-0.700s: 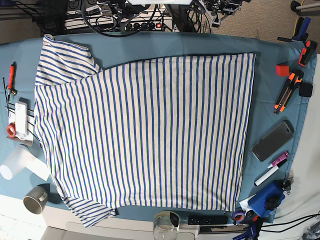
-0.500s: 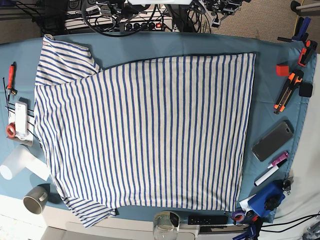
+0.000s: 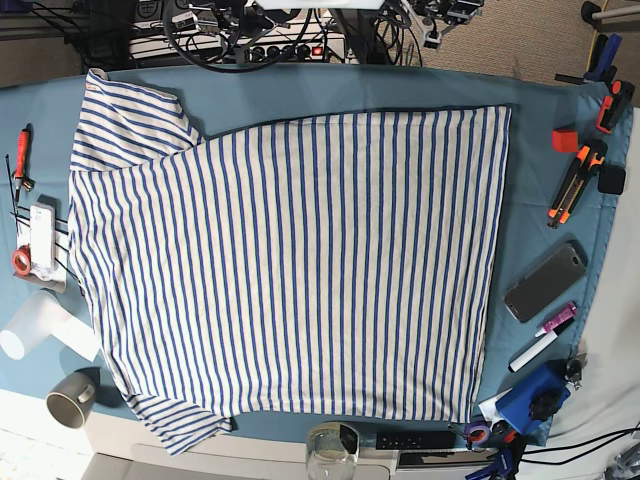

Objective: Fold the T-shirt properly

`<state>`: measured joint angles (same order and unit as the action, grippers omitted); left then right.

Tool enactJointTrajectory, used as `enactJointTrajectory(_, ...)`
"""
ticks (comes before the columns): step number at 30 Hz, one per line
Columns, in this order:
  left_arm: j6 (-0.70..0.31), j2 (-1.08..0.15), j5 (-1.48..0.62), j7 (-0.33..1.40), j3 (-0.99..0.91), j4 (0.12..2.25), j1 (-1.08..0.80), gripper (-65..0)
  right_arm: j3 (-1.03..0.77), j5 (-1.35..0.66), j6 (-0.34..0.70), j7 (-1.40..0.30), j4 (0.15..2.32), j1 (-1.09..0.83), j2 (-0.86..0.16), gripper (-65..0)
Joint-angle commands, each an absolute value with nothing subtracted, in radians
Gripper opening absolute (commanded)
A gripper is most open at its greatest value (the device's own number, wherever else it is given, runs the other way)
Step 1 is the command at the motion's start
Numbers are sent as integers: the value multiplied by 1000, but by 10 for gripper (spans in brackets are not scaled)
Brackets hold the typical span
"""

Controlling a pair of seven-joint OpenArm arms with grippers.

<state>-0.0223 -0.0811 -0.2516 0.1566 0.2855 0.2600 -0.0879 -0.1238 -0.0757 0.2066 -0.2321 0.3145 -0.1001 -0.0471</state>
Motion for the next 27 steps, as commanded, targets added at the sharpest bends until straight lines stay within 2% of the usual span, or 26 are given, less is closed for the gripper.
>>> enactJointTrajectory(1,-22,-84,-251,157,286,262,-89,-650,-126,-74,209,-236,320,-102,-50,-650)
enactJointTrajectory(15,-23,-97,-252,158,286,262,-96,-650,-126,-74,209,-274,320,-103,-50,-650)
enactJointTrajectory(21,-22,-152,-263,158,285,312,-148,-650,-126,-74,209,-294,341,-123,-51,-650)
enactJointTrajectory(27,-22,-227,-354,157,285,428,-231,-650,-125,-74,209,-290,482,-224,-59,-650)
